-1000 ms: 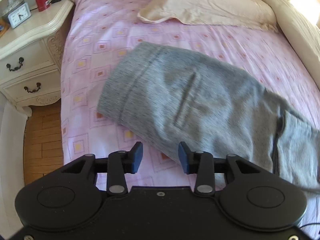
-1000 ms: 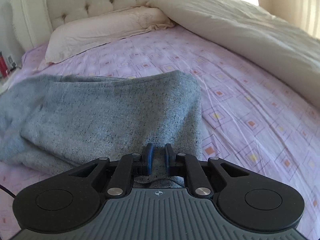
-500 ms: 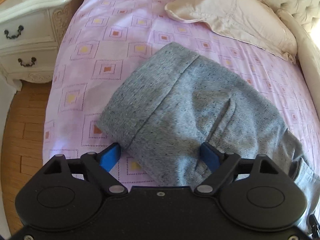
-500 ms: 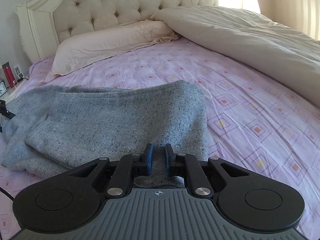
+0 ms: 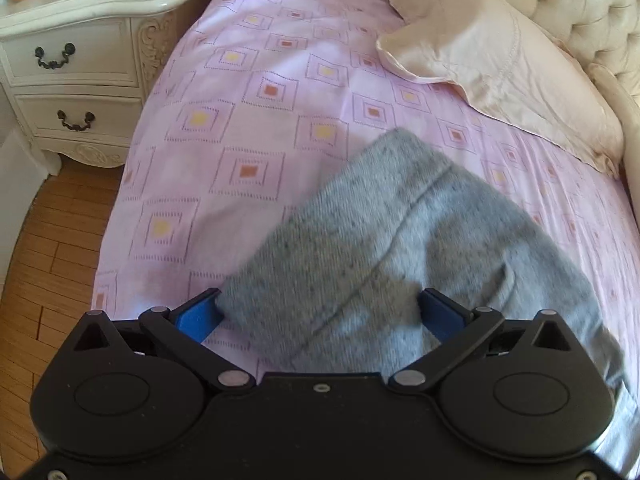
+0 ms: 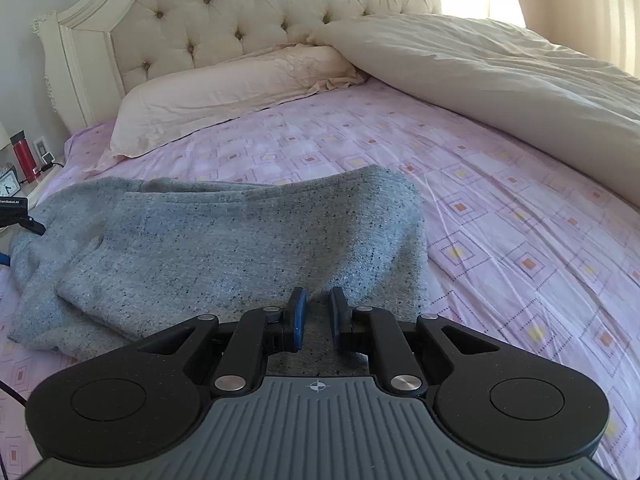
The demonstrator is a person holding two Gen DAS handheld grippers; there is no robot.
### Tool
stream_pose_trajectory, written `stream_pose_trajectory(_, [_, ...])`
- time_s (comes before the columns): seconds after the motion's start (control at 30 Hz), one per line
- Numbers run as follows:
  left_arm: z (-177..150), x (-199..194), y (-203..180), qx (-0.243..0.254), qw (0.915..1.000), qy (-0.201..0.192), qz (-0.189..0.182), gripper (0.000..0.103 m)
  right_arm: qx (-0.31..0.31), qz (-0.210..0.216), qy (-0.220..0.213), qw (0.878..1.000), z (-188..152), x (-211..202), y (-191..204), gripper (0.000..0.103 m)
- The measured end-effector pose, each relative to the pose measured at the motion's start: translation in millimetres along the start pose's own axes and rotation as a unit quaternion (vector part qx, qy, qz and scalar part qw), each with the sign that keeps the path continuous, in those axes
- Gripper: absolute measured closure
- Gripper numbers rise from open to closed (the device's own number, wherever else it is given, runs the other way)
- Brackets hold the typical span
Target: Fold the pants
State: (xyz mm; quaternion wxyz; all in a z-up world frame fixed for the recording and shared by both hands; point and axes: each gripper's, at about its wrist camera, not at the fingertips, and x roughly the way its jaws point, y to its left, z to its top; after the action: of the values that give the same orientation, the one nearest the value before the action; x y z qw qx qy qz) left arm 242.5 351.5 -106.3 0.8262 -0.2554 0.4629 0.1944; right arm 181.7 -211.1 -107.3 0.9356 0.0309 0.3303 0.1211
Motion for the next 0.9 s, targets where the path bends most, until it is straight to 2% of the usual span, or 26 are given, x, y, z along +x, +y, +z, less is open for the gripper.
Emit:
stream_pose_trajectory(0.07, [3.4,0.2,-2.6,0.0,1.0,0.002,-0.006,0.005,-0.004,0.001,0.0,1.0,-0.1,1.0,1.2,0.089])
stream_pose_trajectory(0.13, [4.0,-5.1,-4.3,-0.008,0.9999,0.001,-0.011,0.019,-0.005,0.001,0.0,1.0,-0.1,1.2,2.0,0.089])
stream_pose_trajectory(0.2, [3.0,-12.7,-7.8,-0.001,0.9998,-0.001,-0.019,0.042,-0.002,0.004,-0.002,1.0,-0.3,1.0,0.8,0.089])
stream_pose_trajectory(0.3, [1.9,-27.5,-19.3,0.027,0.9994,-0.011,-0.02,0.059,0.004,0.01,-0.005,1.0,0.5,1.4,-1.0,0.089])
stream_pose_trajectory(0.43, [2.4,-61.8,-50.5,0.069,0.9968,-0.04,-0.004,0.066,0.004,0.021,-0.013,1.0,2.0,-1.5,0.5,0.089])
stream_pose_trajectory(0.6, [-2.8,-121.9,-105.5,0.124,0.9899,-0.069,-0.011,0.07,0.001,0.038,-0.025,0.999,5.4,-7.2,3.5,0.089])
stream_pose_trajectory(0.73, [-24.1,-168.7,-168.2,0.192,0.9762,-0.1,-0.019,0.071,0.005,0.05,-0.035,0.998,8.2,-13.3,2.8,0.089])
stream_pose_trajectory(0.9, [-72.9,-195.4,-255.6,0.272,0.954,-0.11,-0.063,0.072,0.031,0.065,-0.047,0.996,11.0,-19.9,-4.3,0.089])
